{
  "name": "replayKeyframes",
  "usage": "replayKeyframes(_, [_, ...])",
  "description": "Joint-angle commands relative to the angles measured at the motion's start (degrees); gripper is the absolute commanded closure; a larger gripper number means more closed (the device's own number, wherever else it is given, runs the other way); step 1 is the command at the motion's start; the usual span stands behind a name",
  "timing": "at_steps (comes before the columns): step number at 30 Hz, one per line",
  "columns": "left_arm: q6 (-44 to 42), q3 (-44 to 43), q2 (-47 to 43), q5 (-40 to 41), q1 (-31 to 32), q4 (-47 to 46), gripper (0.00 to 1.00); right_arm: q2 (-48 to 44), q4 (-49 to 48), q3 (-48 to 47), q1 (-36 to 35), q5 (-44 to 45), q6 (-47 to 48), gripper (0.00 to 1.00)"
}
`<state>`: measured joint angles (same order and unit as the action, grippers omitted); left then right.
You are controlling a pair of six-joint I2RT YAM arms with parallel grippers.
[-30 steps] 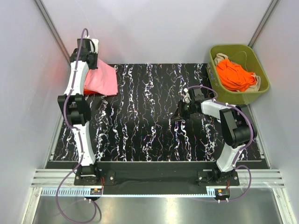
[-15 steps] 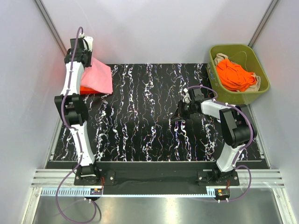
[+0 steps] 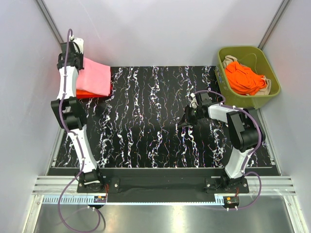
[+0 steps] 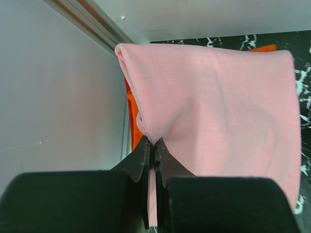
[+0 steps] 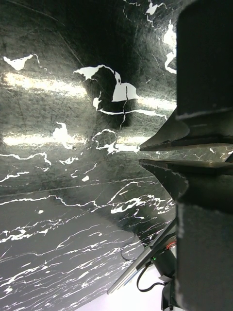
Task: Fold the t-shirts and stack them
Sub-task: Neatly place the folded tshirt to the corner, then reset both grippers
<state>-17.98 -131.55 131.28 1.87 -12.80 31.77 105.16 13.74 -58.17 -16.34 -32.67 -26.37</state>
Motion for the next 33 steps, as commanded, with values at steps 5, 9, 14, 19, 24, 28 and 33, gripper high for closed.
replayKeyframes(5, [1.71, -0.90, 4.59, 1.54, -0.91, -12.08, 1.00, 1.80, -1.34, -1.77, -0.45, -1.35, 0.71, 0.82])
replayKeyframes(9, [6.62, -0.56, 5.21, 7.26, -0.83, -12.52, 0.54, 1.80, -1.17, -1.77, -0.45, -0.74, 1.06, 0.82])
replayKeyframes(14, [11.47, 7.78, -2.59, 11.40, -0.83, -15.33, 0.47, 0.92, -0.82, -2.03, -0.45, -0.47, 1.58, 0.82])
replayKeyframes(19, [19.71, 17.27, -10.51, 8.00, -0.48, -14.19, 0.45, -0.74, -0.90, -1.68, -0.45, -0.82, 1.85, 0.81])
replayKeyframes(24, [27.09, 31.31, -22.98, -4.74, 2.41, -13.67, 0.39, -5.04, 1.01, -2.20, -0.45, -0.04, 1.94, 0.78])
replayKeyframes(28, [30.63, 42.31, -32.56, -17.67, 7.25, -14.10, 0.01, -14.78, 6.72, -5.72, -0.45, 3.48, 1.15, 0.64])
replayKeyframes(33, [34.42, 58.58, -47.94, -29.82, 18.47, -20.08, 0.01, -25.95, 12.79, -9.40, -0.45, 7.35, -0.87, 0.00])
